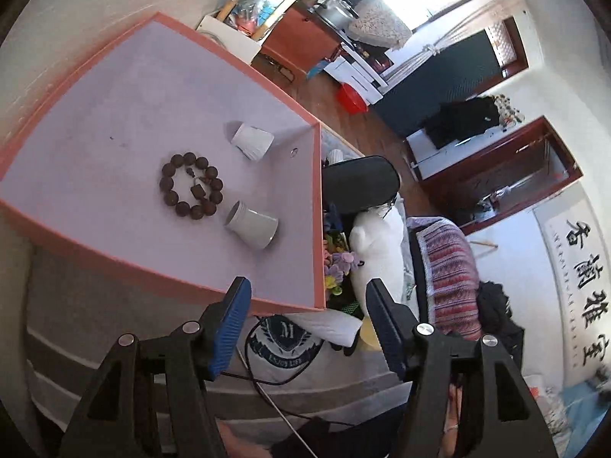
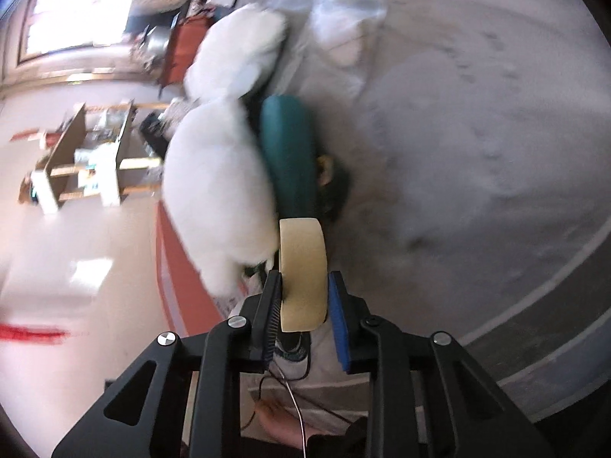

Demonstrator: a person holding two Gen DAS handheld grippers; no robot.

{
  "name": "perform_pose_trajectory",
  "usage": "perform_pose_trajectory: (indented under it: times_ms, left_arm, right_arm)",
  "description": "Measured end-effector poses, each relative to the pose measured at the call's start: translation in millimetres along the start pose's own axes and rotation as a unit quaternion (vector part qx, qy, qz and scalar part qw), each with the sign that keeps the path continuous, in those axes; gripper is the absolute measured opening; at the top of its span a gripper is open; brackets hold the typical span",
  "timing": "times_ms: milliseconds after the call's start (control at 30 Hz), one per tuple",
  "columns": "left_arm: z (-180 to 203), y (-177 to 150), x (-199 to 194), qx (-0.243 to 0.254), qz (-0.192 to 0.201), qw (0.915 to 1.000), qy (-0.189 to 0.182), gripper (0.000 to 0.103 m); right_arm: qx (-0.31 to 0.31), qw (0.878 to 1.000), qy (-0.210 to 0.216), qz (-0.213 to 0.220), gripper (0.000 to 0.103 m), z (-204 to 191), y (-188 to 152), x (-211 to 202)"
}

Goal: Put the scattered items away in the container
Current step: 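Drop the bracelet into the orange box with the left tool while the right tool grasps the yellow sponge, then carry the yellow sponge over the box and open the right tool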

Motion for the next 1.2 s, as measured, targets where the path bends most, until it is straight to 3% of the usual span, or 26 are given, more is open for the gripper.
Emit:
perform_pose_trajectory:
  times_ms: [167, 300, 433, 600, 733, 800, 867, 1000, 1067, 1100, 1133, 1200]
  left_arm:
    - [-2.1, 0.1, 0.7, -0.007, -0.002, 0.9999, -0.010, 0.061]
    - [-7.6, 1.3, -1.4, -0.021, 0.004, 0.9997, -0.015, 0.061]
    - [-6.2, 2.5, -5.6, -0.017, 0.017, 0.9995, -0.018, 0.061]
    - [-3.5, 2.4, -6.3, -0.007, 0.022, 0.9997, -0.005, 0.061]
    - [0.4, 2.2, -9.0, 0.011, 0.032, 0.9993, 0.018, 0.061]
    - [3.9, 2.2, -12.1, 0.023, 0.043, 0.9985, 0.023, 0.061]
    - [9.9, 1.4, -13.6, 0.041, 0.051, 0.9974, 0.031, 0.061]
    - [19.0, -2.2, -9.3, 0.078, 0.047, 0.9942, 0.057, 0.061]
    - [23.7, -4.0, -7.9, 0.096, 0.046, 0.9920, 0.067, 0.062]
    - [26.4, -4.9, -7.5, 0.105, 0.045, 0.9909, 0.070, 0.062]
    - [28.8, -5.3, -7.3, 0.110, 0.045, 0.9902, 0.072, 0.062]
    - [32.2, -6.4, -6.2, 0.121, 0.043, 0.9890, 0.073, 0.062]
  right_arm:
    - [-0.003, 0.999, -0.023, -0.026, 0.026, 3.1, -13.2, 19.7]
    - [-0.017, 0.998, -0.040, -0.043, 0.034, 1.1, -9.3, 39.5]
    - [-0.062, 0.993, -0.080, -0.054, 0.028, -2.8, -10.8, 51.4]
    - [-0.063, 0.996, -0.063, -0.014, 0.023, -18.0, -10.8, 23.0]
    - [-0.043, 0.999, -0.011, 0.027, 0.023, -35.6, -12.0, -11.3]
    - [-0.036, 0.997, 0.056, 0.032, 0.023, -55.0, -19.9, -24.2]
    - [-0.043, 0.993, 0.106, 0.029, 0.023, -91.6, -29.6, -25.1]
    - [-0.125, 0.978, 0.170, -0.005, 0.023, -214.0, -67.5, 3.8]
    - [-0.148, 0.970, 0.194, -0.026, 0.029, -270.5, -90.5, 23.4]
    - [-0.167, 0.965, 0.196, -0.042, 0.062, -304.1, -104.8, 39.8]
    - [-0.192, 0.963, 0.182, -0.043, 0.103, -327.7, -112.2, 50.4]
    - [-0.226, 0.961, 0.159, -0.009, 0.099, -337.4, -115.2, 44.4]
Point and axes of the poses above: each gripper's, at about its wrist camera, not at the fingertips, and x roughly the way its jaws point, z to its right, y to its top, the point moved 7 cm from there along x, roughly the way its jaws point, and after that the axes turned 2 degrees about z, right-handed, at the moved point
